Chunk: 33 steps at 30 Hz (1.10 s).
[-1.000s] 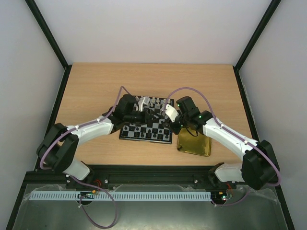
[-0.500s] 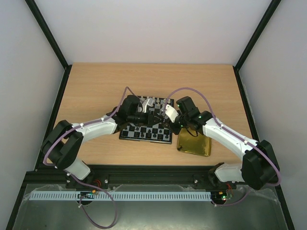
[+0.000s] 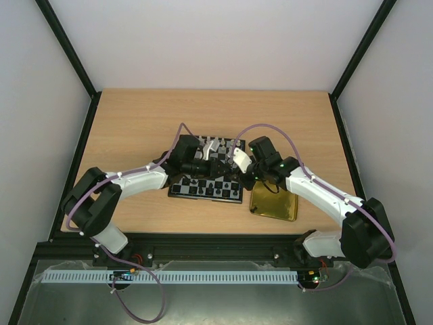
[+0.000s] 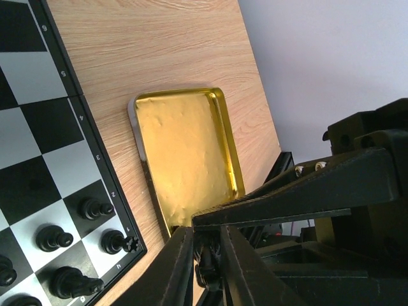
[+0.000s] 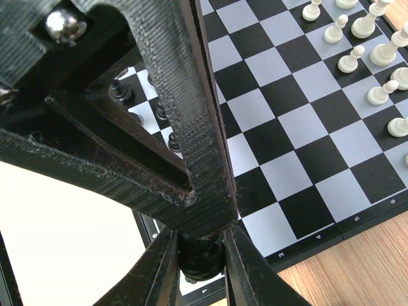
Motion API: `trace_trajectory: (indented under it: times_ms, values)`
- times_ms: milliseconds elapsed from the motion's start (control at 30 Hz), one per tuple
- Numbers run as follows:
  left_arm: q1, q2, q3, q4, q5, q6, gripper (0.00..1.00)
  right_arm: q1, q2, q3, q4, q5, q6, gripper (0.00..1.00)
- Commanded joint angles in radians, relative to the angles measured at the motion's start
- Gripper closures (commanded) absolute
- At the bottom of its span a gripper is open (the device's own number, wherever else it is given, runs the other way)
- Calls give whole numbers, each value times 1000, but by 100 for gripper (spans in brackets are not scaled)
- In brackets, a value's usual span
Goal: Set up the chess pieces on the board
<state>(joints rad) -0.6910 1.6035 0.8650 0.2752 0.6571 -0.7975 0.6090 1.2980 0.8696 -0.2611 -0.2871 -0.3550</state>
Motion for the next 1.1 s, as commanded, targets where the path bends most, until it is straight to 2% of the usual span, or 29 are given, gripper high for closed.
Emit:
trace_trajectory:
  times_ms: [0, 167, 233, 333, 533, 667, 767, 867, 1067]
  values:
    - [-5, 0, 14, 21, 14, 4, 87, 5, -11, -13, 3, -8, 2, 80]
    - [11, -57, 19, -46, -38, 57, 90, -12, -55, -1, -18, 3, -4, 60]
    - [24, -104, 28, -115, -79, 120, 91, -57, -103, 2, -27, -57, 5, 48]
    - [29, -180, 46, -251, -191, 235, 91, -134, -149, 40, -67, -180, 50, 38]
    - [-7, -338, 36, -438, -419, 376, 91, -175, -164, 117, -142, -333, 141, 36]
    - [-13, -435, 4, -533, -550, 395, 91, -196, -180, -20, 6, -363, 219, 36]
    - [-13, -470, 2, -628, -618, 397, 90, -198, -164, -52, 23, -293, 187, 35]
    - [-13, -479, 1, -710, -654, 391, 90, -198, -158, -69, 43, -269, 176, 35]
    - [-13, -475, -5, -803, -632, 367, 90, -198, -152, -71, 36, -220, 147, 33]
